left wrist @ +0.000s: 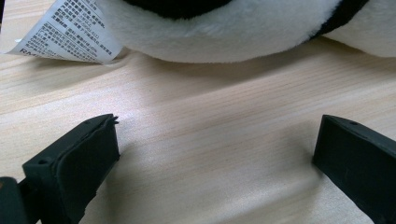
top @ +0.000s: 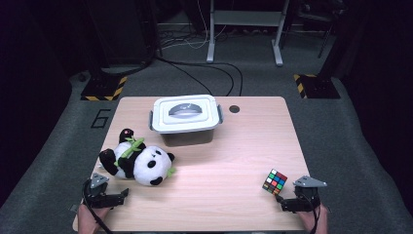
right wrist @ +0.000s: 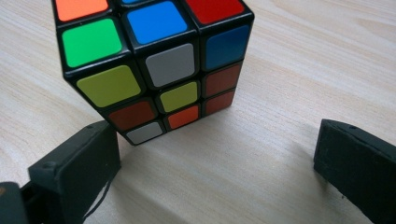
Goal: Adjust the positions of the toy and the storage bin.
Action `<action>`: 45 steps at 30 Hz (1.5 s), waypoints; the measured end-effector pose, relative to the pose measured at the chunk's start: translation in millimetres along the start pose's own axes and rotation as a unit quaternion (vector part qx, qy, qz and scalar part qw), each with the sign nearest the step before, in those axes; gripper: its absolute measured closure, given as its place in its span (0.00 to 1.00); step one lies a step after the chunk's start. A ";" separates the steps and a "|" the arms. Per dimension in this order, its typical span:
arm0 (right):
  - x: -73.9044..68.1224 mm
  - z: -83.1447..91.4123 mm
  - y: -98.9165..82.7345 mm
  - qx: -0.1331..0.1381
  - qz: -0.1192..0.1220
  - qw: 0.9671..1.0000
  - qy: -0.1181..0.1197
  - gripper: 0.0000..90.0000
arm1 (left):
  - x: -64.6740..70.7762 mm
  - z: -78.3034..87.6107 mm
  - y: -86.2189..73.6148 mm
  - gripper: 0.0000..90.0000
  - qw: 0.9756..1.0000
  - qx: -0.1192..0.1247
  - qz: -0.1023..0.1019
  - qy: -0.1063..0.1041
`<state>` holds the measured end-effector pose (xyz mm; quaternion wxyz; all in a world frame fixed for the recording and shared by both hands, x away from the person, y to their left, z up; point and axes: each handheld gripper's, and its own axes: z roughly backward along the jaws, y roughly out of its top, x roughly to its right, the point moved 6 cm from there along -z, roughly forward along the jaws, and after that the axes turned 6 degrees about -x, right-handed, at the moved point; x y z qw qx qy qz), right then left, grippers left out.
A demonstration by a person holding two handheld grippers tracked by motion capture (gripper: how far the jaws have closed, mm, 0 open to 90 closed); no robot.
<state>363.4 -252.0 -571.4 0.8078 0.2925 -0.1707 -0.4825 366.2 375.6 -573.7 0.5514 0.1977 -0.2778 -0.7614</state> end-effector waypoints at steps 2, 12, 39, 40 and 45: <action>0.0 0.0 0.0 0.000 0.000 1.000 0.000 0.00 | 0.0 0.0 0.0 0.00 1.000 0.000 0.000 0.000; 0.2 -0.2 0.1 0.000 0.002 1.000 -0.001 0.00 | -0.5 -0.5 0.6 0.00 1.000 0.001 0.003 -0.002; 0.5 -0.2 0.3 0.001 0.001 1.000 -0.001 0.00 | -3.8 60.7 40.0 0.00 0.999 0.032 0.007 -0.030; 0.5 -0.2 0.3 0.001 0.001 1.000 -0.001 0.00 | -3.8 60.7 40.0 0.00 0.999 0.032 0.007 -0.030; 0.5 -0.2 0.4 0.001 0.001 1.000 -0.001 0.00 | -4.4 66.4 48.6 0.00 0.999 0.038 0.005 -0.028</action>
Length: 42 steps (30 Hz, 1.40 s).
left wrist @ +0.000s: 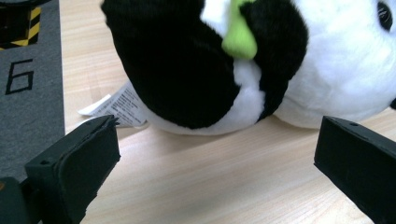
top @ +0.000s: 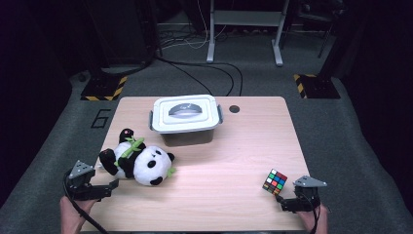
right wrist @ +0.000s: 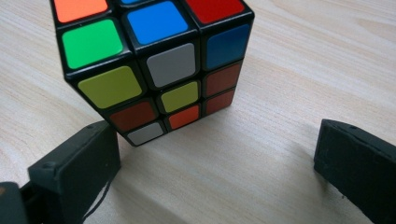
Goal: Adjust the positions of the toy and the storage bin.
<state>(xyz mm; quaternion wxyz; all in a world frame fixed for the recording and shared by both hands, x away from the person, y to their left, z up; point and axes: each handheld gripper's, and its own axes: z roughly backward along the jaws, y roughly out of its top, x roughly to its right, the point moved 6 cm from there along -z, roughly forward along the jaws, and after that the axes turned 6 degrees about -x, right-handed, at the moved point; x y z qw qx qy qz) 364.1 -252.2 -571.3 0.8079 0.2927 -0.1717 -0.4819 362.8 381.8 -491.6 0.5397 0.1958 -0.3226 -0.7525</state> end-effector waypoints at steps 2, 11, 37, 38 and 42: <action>0.0 0.0 0.0 0.000 0.000 1.000 0.000 0.00 | 0.6 2.3 4.1 0.00 1.000 0.000 -0.003 -0.001; -0.1 0.0 0.0 0.000 -0.001 1.000 0.000 0.00 | 2.7 8.0 13.9 0.00 1.000 0.002 -0.008 0.002; -0.2 0.0 0.1 0.001 -0.004 1.000 0.001 0.00 | 29.5 17.8 90.7 0.00 0.998 0.012 -0.061 -0.008; -0.2 0.0 0.2 0.001 -0.003 1.000 0.001 0.00 | 33.2 13.8 99.7 0.00 0.998 0.010 -0.067 -0.012; -0.2 0.1 0.1 0.001 -0.004 1.000 0.001 0.00 | 37.7 5.6 112.8 0.00 0.997 0.009 -0.072 -0.022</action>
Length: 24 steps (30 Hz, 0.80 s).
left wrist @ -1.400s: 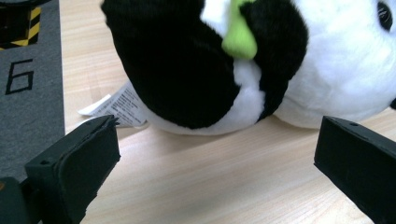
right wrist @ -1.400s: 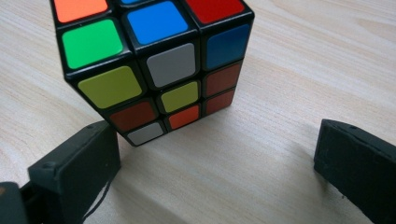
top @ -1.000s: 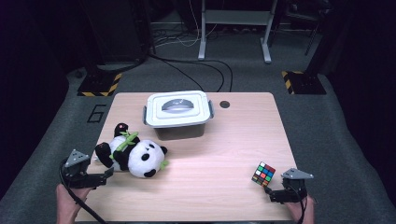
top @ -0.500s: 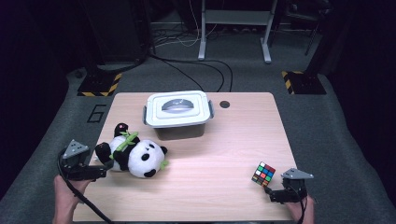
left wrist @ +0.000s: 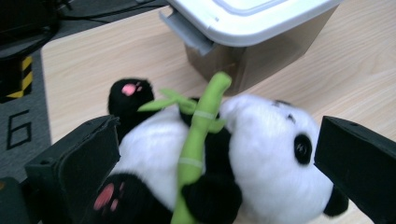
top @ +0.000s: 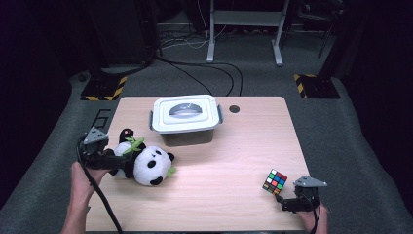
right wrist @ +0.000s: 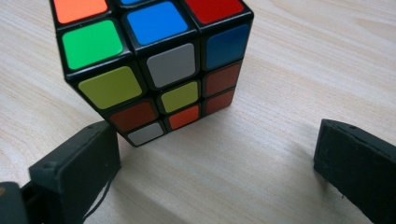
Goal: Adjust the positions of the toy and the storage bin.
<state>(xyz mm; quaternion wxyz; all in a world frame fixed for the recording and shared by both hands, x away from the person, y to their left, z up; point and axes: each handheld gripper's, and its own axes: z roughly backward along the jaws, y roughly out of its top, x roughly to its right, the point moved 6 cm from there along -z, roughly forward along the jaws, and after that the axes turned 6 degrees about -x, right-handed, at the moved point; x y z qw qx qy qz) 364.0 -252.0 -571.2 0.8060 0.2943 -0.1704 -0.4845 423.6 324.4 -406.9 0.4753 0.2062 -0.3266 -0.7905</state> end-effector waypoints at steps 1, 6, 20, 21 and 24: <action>0.0 0.0 0.0 0.000 0.000 1.000 0.000 0.00 | 0.9 -5.9 7.7 0.00 1.000 -0.003 -0.003 -0.005; 0.0 0.0 0.0 0.000 0.000 1.000 0.000 0.00 | 0.7 -18.8 23.4 0.00 1.000 -0.007 -0.009 -0.012; 0.3 0.1 -0.1 0.000 0.001 1.000 0.001 0.00 | 1.7 -62.7 60.8 0.00 0.999 -0.019 -0.014 -0.035; 0.3 0.1 -0.1 0.000 0.001 1.000 0.001 0.00 | 1.7 -62.7 60.8 0.01 0.999 -0.019 -0.014 -0.035; 0.4 0.1 -0.1 0.000 0.001 1.000 0.000 0.00 | 4.7 -77.3 70.5 0.01 0.999 -0.029 -0.016 -0.038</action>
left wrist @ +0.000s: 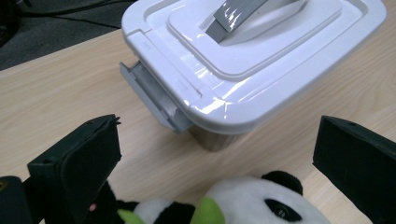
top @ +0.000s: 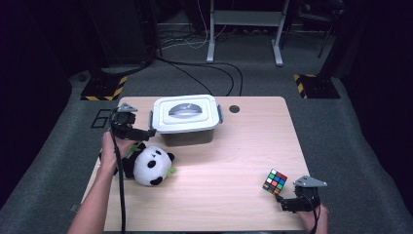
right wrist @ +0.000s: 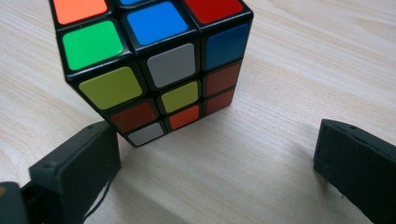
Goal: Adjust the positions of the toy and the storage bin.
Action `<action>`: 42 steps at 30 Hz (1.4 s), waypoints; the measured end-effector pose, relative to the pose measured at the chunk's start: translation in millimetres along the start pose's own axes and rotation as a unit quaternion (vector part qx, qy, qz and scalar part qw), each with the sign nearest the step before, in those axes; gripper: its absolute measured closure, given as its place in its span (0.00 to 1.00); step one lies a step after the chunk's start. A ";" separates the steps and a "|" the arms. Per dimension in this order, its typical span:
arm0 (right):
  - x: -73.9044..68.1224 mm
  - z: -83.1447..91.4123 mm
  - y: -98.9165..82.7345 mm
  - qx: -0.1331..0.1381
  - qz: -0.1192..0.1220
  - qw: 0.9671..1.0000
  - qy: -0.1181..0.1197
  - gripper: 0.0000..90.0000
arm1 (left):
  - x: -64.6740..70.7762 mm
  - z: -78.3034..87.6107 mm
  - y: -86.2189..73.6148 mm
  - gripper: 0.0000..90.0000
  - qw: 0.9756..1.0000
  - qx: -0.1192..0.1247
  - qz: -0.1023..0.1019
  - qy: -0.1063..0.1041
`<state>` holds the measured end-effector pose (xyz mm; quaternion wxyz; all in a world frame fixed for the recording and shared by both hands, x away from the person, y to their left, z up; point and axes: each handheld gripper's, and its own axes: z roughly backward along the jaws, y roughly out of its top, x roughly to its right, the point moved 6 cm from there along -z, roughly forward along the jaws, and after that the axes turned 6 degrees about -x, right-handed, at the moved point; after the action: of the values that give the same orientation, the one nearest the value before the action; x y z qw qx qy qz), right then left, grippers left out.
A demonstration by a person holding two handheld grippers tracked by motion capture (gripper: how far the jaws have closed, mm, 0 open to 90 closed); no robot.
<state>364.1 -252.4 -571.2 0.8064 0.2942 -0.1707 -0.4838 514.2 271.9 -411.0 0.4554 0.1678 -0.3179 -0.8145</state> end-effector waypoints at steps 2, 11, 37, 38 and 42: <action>0.0 0.0 0.0 0.000 0.000 1.000 0.000 0.00 | 0.7 -3.3 2.4 0.01 1.000 -0.002 0.000 -0.002; 0.0 0.0 0.0 0.000 0.000 1.000 0.000 0.00 | 3.8 -27.7 21.5 0.01 1.000 -0.013 -0.004 -0.004; 0.0 0.0 0.0 0.000 0.000 1.000 -0.001 0.00 | -4.3 -73.7 36.5 0.02 0.997 -0.069 0.008 -0.014; 0.0 0.0 0.0 0.000 0.000 1.000 -0.001 0.00 | -3.7 -74.0 37.7 0.02 0.997 -0.073 0.005 -0.011; 0.0 0.0 0.0 0.000 0.000 1.000 -0.001 0.00 | -1.1 -75.4 39.8 0.02 0.997 -0.074 0.001 -0.009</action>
<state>364.1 -252.4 -571.2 0.8064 0.2939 -0.1712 -0.4838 582.5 230.0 -440.2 0.4647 0.1264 -0.2610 -0.8366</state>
